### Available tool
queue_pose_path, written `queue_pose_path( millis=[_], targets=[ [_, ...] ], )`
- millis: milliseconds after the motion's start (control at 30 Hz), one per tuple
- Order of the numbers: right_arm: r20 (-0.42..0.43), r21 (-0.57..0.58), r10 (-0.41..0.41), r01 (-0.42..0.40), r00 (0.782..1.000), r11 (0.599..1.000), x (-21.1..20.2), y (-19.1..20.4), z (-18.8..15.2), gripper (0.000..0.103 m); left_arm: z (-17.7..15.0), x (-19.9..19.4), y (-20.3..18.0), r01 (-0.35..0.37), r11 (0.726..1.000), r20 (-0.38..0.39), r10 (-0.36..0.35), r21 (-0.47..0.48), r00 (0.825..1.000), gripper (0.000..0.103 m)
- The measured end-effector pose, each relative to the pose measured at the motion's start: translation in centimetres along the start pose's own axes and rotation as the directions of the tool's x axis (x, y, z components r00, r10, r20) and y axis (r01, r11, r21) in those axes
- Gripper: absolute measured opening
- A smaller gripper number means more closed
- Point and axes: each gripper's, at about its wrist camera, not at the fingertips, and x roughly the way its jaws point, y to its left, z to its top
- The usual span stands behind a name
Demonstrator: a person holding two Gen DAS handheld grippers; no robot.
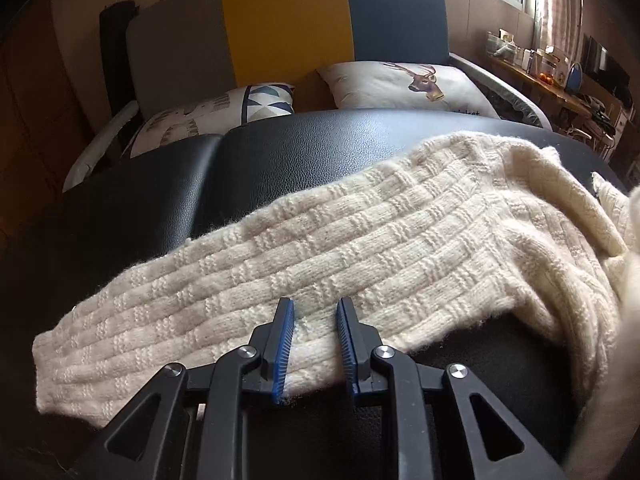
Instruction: Fold clothes
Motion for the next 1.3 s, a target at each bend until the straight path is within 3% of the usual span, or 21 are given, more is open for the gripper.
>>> queue_pose_path(
  millis=[167,300,400,467,533,600,700,767,833,867,900,967,1000,1033,1100,1267,1300],
  targets=[
    [0.016,0.077,-0.183,0.181,0.983,0.981,-4.2,-6.2,-1.3,0.007,0.3,0.5,-0.1,-0.014,1.000,-0.010,0.014,-0.008,1.000,0.022],
    [-0.078,0.185,-0.385,0.392,0.920,0.901,-2.5,-13.5,-3.7,0.007,1.0,0.9,0.2,-0.018,1.000,-0.019,0.017,-0.024,1.000,0.022],
    [-0.182,0.275,-0.461,0.495,0.869,0.824,0.0,-18.1,-6.8,0.007,1.7,1.4,0.1,-0.038,0.999,-0.029,0.038,0.015,0.999,0.023],
    [-0.134,0.306,-0.456,0.474,0.880,0.826,-0.4,-18.5,-7.4,0.007,2.0,1.6,0.0,-0.061,0.997,-0.037,0.062,0.045,0.997,0.025],
    [-0.163,0.306,-0.465,0.493,0.870,0.815,-0.9,-18.0,-7.2,0.019,2.4,1.8,-0.1,-0.084,0.994,-0.048,0.087,0.066,0.995,0.026],
    [-0.154,0.314,-0.501,0.523,0.851,0.792,-2.3,-17.3,-6.7,0.021,2.4,1.2,-0.5,-0.092,0.994,-0.054,0.095,0.056,0.994,0.022],
    [0.032,0.272,-0.564,0.536,0.825,0.799,-6.3,-13.8,-4.5,0.021,1.2,-1.0,-2.2,0.021,0.999,-0.001,-0.021,0.047,1.000,0.021],
    [0.125,0.211,-0.514,0.484,0.849,0.849,-7.3,-11.3,-2.3,0.024,0.0,-2.4,-4.2,0.082,0.993,0.023,-0.084,0.082,0.996,0.021],
    [0.140,0.125,-0.412,0.396,0.900,0.909,-6.4,-9.0,0.1,0.045,-1.0,-3.2,-5.9,0.160,0.982,0.020,-0.163,0.095,0.986,0.021],
    [0.134,0.087,-0.375,0.366,0.917,0.926,-5.3,-8.0,1.1,0.046,-1.5,-3.4,-6.6,0.205,0.975,0.008,-0.206,0.090,0.978,0.022],
    [0.120,0.042,-0.344,0.341,0.931,0.939,-4.1,-6.9,2.0,0.045,-1.9,-3.4,-7.0,0.237,0.969,-0.008,-0.237,0.065,0.971,0.022],
    [0.051,-0.082,-0.322,0.325,0.945,0.942,-0.3,-4.8,3.6,0.020,-2.8,-3.4,-7.2,0.289,0.957,-0.025,-0.289,-0.015,0.957,0.022],
    [0.005,-0.125,-0.318,0.316,0.948,0.940,1.8,-4.2,4.1,0.013,-3.4,-3.4,-7.1,0.303,0.952,-0.025,-0.304,-0.053,0.952,0.022],
    [-0.044,-0.135,-0.309,0.300,0.950,0.944,3.7,-4.2,4.3,0.013,-3.9,-3.5,-6.9,0.316,0.944,-0.026,-0.320,-0.090,0.947,0.022],
    [-0.140,-0.154,-0.297,0.276,0.944,0.949,7.4,-4.3,4.6,0.013,-4.8,-3.4,-6.6,0.352,0.925,-0.042,-0.361,-0.142,0.931,0.022],
    [-0.226,-0.169,-0.458,0.428,0.860,0.888,11.3,-8.7,4.3,0.009,-7.3,-4.5,-6.9,0.427,0.883,-0.054,-0.444,-0.194,0.894,0.022],
    [-0.228,-0.133,-0.465,0.445,0.856,0.885,11.1,-10.0,4.1,0.009,-7.8,-4.8,-7.2,0.444,0.874,-0.056,-0.462,-0.196,0.885,0.023]
  ],
)
